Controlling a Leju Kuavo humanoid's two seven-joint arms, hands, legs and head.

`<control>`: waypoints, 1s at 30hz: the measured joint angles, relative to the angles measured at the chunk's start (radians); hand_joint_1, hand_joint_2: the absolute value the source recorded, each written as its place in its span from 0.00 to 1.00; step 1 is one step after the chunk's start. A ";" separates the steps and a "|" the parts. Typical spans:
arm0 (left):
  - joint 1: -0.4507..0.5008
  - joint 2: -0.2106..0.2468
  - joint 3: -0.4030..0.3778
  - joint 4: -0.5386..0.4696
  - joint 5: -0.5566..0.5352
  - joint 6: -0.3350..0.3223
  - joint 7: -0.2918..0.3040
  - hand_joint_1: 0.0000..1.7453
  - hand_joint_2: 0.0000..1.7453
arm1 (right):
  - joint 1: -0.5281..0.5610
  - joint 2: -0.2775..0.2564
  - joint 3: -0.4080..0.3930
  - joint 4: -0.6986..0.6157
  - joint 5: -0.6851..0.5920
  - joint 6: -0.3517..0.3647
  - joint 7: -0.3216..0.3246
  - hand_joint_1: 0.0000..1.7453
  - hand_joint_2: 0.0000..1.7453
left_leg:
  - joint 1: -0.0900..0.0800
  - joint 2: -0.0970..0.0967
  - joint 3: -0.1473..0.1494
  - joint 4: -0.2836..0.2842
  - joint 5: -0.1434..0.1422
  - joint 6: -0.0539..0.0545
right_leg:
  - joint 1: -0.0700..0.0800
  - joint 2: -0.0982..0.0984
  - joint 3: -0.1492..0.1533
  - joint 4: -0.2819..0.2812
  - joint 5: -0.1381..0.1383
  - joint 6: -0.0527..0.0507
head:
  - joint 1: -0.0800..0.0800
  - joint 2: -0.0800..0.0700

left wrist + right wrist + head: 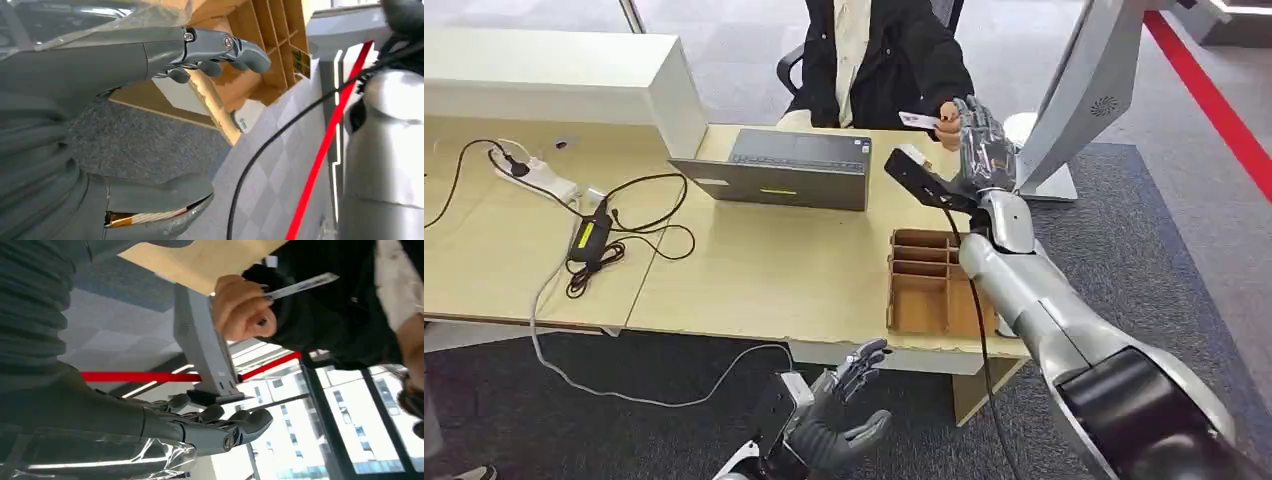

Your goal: Pass the card to the sensor for recognition and then transmit it.

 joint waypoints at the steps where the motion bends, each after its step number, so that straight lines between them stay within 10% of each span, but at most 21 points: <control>1: 0.002 0.001 0.002 0.000 -0.003 0.002 0.003 0.00 1.00 | 0.004 0.002 -0.004 -0.016 -0.010 -0.002 -0.023 0.00 1.00 | 0.000 0.000 0.000 0.000 0.000 0.000 | 0.000 0.000 0.000 0.000 0.000 0.000 | 0.000 0.000; 10: 0.036 0.019 0.032 -0.004 0.003 0.034 0.013 0.00 1.00 | 0.166 -0.016 -0.016 -0.306 -0.180 0.034 -0.047 0.00 1.00 | 0.000 0.000 0.001 0.000 0.000 0.000 | 0.000 0.000 0.000 0.000 0.000 0.000 | -0.001 0.000; 18: 0.059 0.038 0.045 -0.026 0.011 0.051 0.017 0.00 1.00 | 0.401 -0.120 -0.016 -0.631 -0.010 0.072 0.131 0.00 1.00 | 0.000 0.000 0.001 0.000 -0.001 0.001 | 0.000 0.000 0.001 -0.002 0.000 0.000 | 0.000 0.000; 30: 0.049 0.047 0.040 -0.054 0.044 0.069 0.053 0.00 1.00 | 0.557 -0.222 -0.057 -0.781 0.286 0.110 0.247 0.00 1.00 | 0.000 0.000 0.001 0.000 -0.001 0.001 | 0.000 0.000 0.001 -0.002 0.000 0.000 | 0.000 0.000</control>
